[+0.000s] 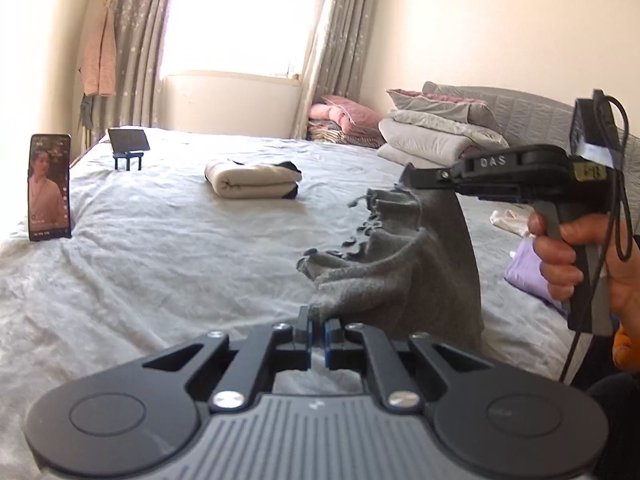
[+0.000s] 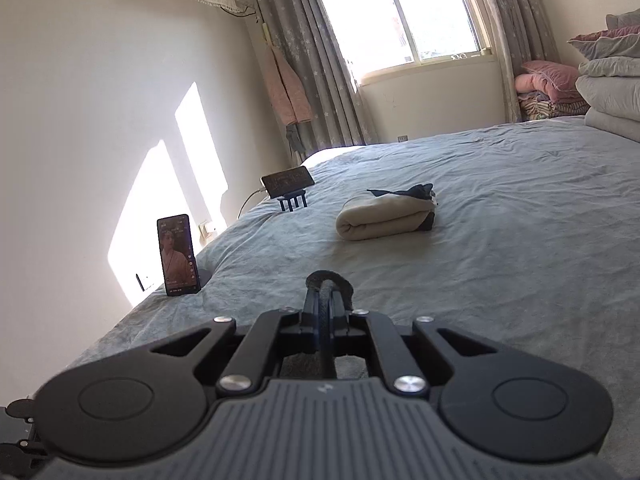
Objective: Fold clothes
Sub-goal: 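Raise both grippers high, holding the grey garment up to hang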
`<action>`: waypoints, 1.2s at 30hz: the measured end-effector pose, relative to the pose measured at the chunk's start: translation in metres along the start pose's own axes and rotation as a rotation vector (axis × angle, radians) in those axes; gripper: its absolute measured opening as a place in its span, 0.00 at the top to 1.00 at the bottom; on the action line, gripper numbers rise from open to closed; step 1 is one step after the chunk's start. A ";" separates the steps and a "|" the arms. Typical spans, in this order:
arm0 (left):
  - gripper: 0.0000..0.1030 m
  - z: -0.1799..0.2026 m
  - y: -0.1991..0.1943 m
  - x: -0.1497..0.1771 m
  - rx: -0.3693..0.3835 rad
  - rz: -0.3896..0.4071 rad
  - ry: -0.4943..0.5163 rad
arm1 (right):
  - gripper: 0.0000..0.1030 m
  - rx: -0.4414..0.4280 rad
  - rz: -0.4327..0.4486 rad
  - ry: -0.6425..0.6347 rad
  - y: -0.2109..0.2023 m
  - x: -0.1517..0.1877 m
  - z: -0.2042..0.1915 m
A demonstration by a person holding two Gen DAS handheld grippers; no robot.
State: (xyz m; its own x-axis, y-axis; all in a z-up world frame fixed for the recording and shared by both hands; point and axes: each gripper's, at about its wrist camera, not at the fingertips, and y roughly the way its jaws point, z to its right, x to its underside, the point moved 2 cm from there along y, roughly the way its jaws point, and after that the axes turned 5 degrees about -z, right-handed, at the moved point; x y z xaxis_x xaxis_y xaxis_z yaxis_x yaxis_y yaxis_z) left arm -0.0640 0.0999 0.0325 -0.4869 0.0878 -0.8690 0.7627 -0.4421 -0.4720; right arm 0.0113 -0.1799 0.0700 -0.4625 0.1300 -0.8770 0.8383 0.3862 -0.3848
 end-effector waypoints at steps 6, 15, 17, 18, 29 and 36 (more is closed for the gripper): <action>0.95 0.034 -0.040 -0.073 -0.148 0.144 0.073 | 0.95 0.048 0.172 -0.047 -0.060 -0.048 -0.010; 0.95 0.081 -0.095 -0.170 -0.271 0.332 0.118 | 0.95 0.131 0.356 -0.122 -0.129 -0.111 -0.026; 0.96 0.092 -0.107 -0.185 -0.298 0.370 0.147 | 0.95 0.146 0.386 -0.132 -0.142 -0.122 -0.029; 0.96 0.098 -0.112 -0.193 -0.312 0.388 0.161 | 0.95 0.154 0.402 -0.141 -0.148 -0.128 -0.030; 0.96 0.147 -0.154 -0.251 -0.421 0.553 0.269 | 0.95 0.232 0.546 -0.234 -0.195 -0.159 -0.048; 0.95 0.135 -0.107 -0.230 -0.429 0.466 0.252 | 0.95 0.277 0.497 -0.240 -0.168 -0.143 -0.032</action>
State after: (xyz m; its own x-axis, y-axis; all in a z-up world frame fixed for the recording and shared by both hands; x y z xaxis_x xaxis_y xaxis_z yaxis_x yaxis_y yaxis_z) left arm -0.0911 0.0062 0.3032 0.0078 0.2025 -0.9793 0.9954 -0.0954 -0.0118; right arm -0.0722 -0.2343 0.2695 0.0538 0.0115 -0.9985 0.9956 0.0761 0.0545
